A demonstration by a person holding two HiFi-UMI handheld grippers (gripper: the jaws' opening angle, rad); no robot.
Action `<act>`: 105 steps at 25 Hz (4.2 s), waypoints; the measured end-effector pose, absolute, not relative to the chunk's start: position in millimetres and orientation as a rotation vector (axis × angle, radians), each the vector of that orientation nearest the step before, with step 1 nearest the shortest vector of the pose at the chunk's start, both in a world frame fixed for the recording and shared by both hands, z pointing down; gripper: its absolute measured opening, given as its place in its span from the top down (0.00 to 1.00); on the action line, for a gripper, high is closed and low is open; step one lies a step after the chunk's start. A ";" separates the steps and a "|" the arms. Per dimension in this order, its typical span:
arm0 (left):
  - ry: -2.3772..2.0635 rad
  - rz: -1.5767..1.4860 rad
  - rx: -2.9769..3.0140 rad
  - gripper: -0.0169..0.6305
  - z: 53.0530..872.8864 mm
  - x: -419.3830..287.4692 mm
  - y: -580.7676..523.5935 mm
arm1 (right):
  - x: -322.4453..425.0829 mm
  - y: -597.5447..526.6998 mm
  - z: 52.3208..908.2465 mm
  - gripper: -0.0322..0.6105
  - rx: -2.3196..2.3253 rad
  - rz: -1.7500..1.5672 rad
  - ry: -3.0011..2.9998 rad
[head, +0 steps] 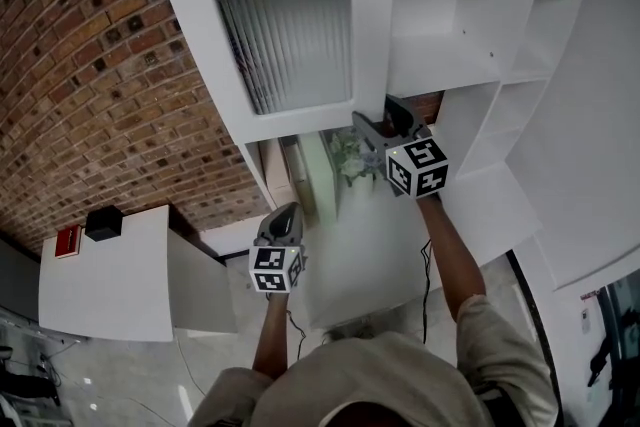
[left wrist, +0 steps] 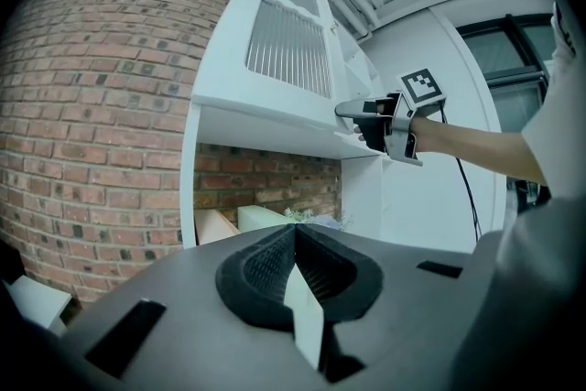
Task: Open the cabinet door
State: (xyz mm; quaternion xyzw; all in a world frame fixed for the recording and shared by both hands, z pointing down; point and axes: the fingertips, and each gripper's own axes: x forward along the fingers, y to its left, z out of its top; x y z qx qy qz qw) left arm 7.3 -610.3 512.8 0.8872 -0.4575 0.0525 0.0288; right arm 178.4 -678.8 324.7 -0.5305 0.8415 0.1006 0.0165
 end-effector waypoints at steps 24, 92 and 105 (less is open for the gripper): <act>-1.513 0.165 2.683 0.93 510.0 -16.0 -512.2 | 173.8 -586.9 322.9 0.70 -1.649 0.289 2.564; -1.937 0.069 2.375 0.93 505.5 -169.5 -297.0 | -68.0 -410.9 327.5 0.79 -1.449 0.415 2.734; -1.820 0.098 2.466 0.93 506.6 -131.5 -315.5 | -7.2 -392.1 350.1 0.92 -1.463 0.408 2.717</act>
